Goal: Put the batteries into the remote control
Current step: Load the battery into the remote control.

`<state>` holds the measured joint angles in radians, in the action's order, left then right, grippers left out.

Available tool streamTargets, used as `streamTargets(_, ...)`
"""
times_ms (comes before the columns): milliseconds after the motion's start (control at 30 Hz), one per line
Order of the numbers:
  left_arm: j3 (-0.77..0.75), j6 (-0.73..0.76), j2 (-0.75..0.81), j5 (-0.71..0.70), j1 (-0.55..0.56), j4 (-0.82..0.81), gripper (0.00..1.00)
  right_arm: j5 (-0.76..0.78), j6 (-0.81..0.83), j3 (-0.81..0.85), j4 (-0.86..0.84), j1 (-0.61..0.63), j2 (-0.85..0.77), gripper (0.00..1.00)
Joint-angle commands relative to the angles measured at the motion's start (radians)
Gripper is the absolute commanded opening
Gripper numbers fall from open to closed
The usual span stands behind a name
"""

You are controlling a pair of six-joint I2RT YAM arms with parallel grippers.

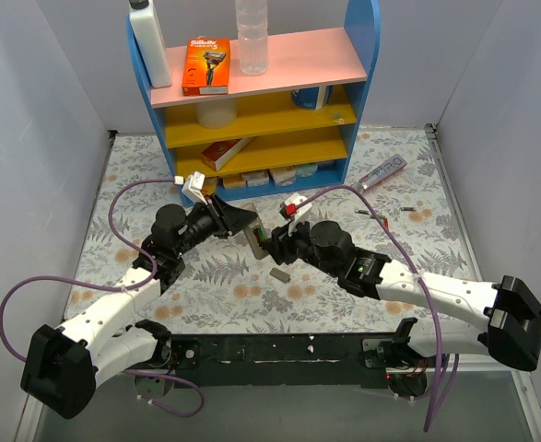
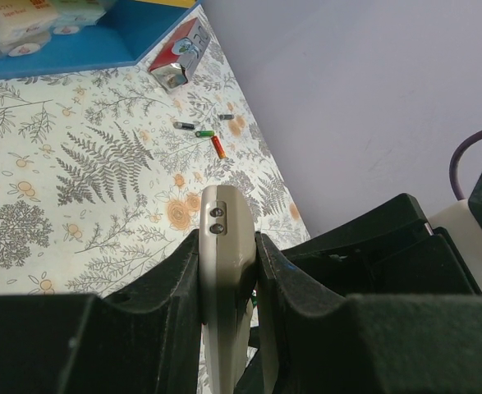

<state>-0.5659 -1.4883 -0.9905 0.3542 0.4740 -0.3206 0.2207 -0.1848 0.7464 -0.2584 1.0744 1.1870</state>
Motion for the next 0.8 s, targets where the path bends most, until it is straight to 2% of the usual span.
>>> streamTargets(0,-0.009,-0.017,0.049,-0.032,-0.002,-0.051,0.00,-0.029,-0.042,0.042,0.058,0.002,-0.029,0.53)
streamTargets(133,0.001,-0.023,0.053,-0.026,-0.002,-0.066,0.00,-0.029,-0.077,0.065,0.057,0.001,-0.027,0.60)
streamTargets(233,0.003,-0.024,0.053,-0.018,0.000,-0.077,0.00,-0.029,-0.108,0.083,0.051,0.001,-0.029,0.61)
streamTargets(400,0.009,-0.021,0.061,-0.009,-0.002,-0.086,0.00,0.028,-0.206,0.097,0.027,-0.001,-0.058,0.59)
streamTargets(767,0.008,-0.029,0.062,0.015,-0.002,-0.120,0.00,0.003,-0.354,0.143,-0.007,-0.063,-0.070,0.61)
